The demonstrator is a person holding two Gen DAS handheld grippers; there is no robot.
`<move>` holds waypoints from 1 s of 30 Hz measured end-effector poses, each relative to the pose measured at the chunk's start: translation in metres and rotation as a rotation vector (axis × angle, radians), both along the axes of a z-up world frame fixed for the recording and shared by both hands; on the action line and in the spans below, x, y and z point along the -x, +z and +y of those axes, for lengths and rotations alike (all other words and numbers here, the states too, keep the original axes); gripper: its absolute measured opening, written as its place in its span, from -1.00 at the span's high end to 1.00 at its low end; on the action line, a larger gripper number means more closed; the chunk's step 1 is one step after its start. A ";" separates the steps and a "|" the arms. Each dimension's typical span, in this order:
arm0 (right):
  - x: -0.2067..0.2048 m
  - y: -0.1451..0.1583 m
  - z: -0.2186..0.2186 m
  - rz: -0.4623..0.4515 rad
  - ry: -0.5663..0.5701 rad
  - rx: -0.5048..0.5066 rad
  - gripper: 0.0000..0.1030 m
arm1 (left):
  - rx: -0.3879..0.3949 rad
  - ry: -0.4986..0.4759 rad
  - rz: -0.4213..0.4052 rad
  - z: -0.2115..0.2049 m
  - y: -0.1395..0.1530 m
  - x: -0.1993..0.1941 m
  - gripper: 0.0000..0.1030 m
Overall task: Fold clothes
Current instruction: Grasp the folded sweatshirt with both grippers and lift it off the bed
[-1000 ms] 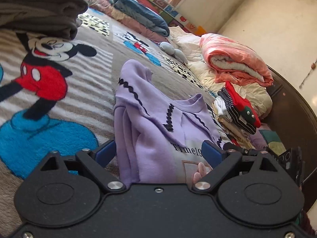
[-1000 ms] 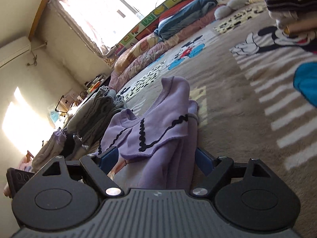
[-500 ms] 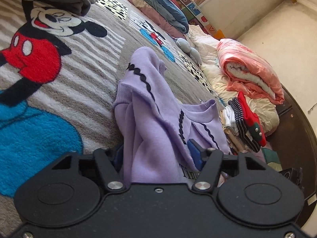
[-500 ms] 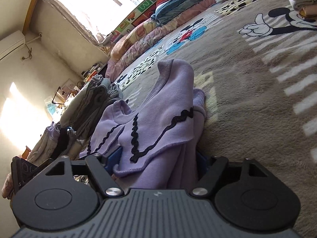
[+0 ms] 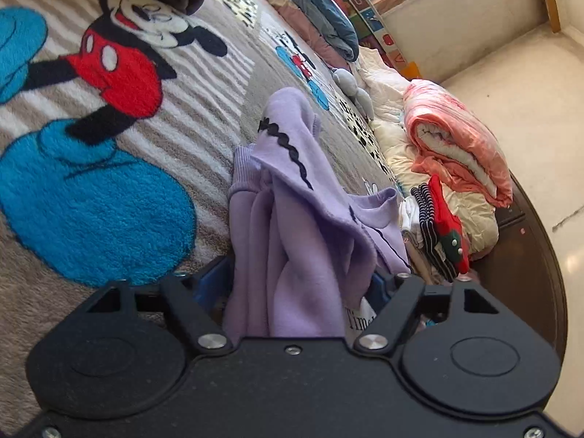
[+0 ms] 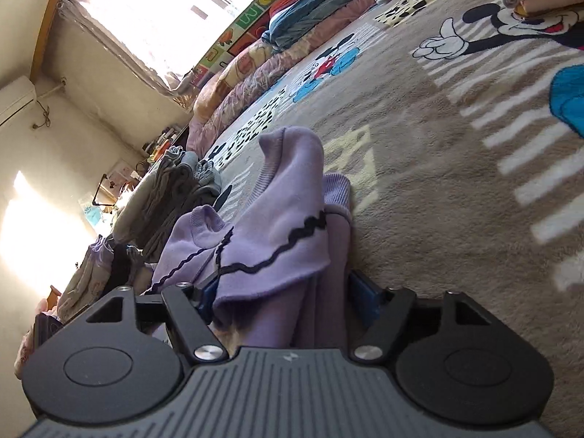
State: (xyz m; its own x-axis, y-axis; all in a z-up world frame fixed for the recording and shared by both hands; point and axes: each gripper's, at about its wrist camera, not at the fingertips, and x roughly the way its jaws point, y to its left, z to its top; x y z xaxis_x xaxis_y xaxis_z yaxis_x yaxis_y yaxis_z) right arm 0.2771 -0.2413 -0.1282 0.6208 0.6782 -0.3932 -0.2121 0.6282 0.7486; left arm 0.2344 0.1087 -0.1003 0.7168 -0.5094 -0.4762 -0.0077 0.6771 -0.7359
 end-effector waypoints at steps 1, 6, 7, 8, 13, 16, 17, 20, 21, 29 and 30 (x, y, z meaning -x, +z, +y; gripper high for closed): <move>0.001 0.001 -0.001 -0.009 -0.005 0.008 -0.56 | 0.001 0.004 0.001 0.000 -0.002 0.000 -0.62; -0.001 -0.003 0.004 -0.007 0.015 0.021 -0.74 | 0.002 0.021 -0.019 -0.005 -0.010 -0.001 -0.60; -0.001 -0.005 0.007 -0.011 0.026 0.029 -0.76 | -0.023 0.016 -0.033 -0.011 -0.011 -0.001 -0.60; 0.000 -0.005 0.010 -0.018 0.034 0.036 -0.76 | -0.048 0.012 -0.048 -0.015 -0.011 -0.001 -0.53; 0.009 -0.007 0.020 -0.027 0.049 0.005 -0.15 | 0.027 0.008 -0.051 -0.020 -0.014 -0.001 0.10; 0.014 -0.003 0.023 -0.044 0.046 -0.022 0.00 | 0.063 0.023 -0.067 -0.012 -0.005 0.004 0.16; 0.016 0.000 0.025 -0.052 0.045 -0.039 0.02 | 0.073 0.033 -0.076 -0.007 -0.001 0.006 0.17; 0.022 0.010 0.033 -0.073 0.047 -0.101 0.07 | 0.098 0.069 -0.114 0.010 0.014 0.017 0.18; 0.023 0.013 0.038 -0.074 0.051 -0.126 0.07 | 0.109 0.083 -0.123 0.016 0.019 0.022 0.18; 0.027 0.045 0.093 -0.084 0.140 -0.303 0.07 | 0.190 0.262 -0.187 0.088 0.046 0.083 0.18; 0.027 0.046 0.103 -0.075 0.157 -0.318 0.07 | 0.193 0.285 -0.184 0.098 0.044 0.089 0.18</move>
